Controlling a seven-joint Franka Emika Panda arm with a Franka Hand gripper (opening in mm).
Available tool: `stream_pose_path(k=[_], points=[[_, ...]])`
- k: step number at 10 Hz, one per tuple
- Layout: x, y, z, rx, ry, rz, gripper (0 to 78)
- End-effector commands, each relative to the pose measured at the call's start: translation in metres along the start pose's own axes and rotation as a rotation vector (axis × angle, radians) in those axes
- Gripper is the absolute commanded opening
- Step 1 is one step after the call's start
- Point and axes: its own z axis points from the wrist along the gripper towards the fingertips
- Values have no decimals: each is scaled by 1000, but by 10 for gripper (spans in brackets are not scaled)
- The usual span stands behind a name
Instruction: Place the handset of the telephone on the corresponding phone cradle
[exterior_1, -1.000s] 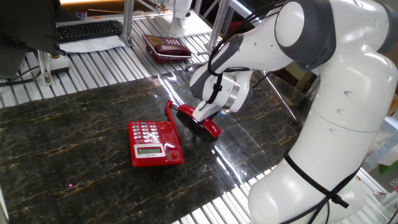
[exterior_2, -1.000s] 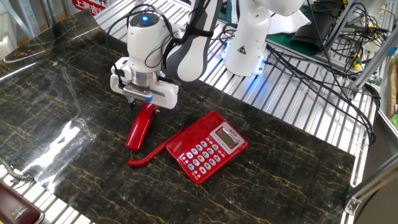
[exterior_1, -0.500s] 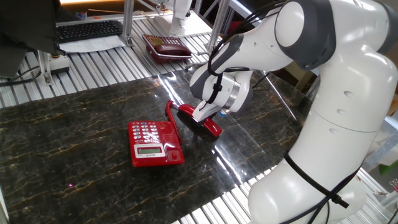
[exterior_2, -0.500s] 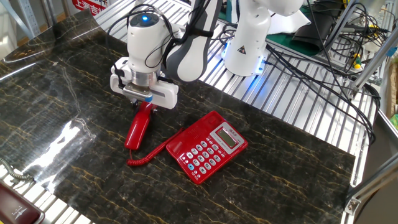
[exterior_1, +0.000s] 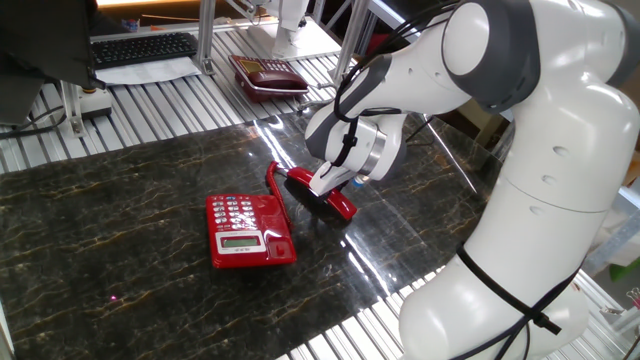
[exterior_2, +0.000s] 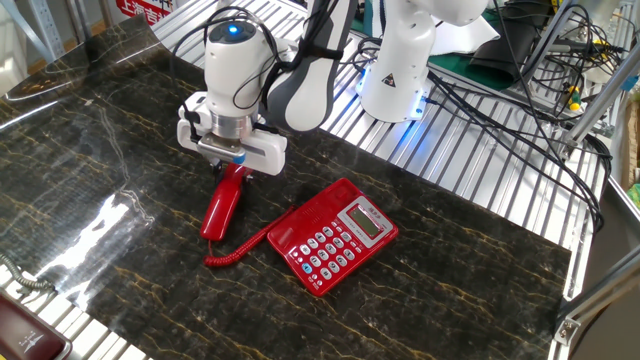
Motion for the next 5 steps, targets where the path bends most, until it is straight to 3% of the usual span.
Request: stream_pose_path(k=[1,5], points=[[-16,6,-46,21,39,184,11],[-15,9,-63,12,20,233,11]])
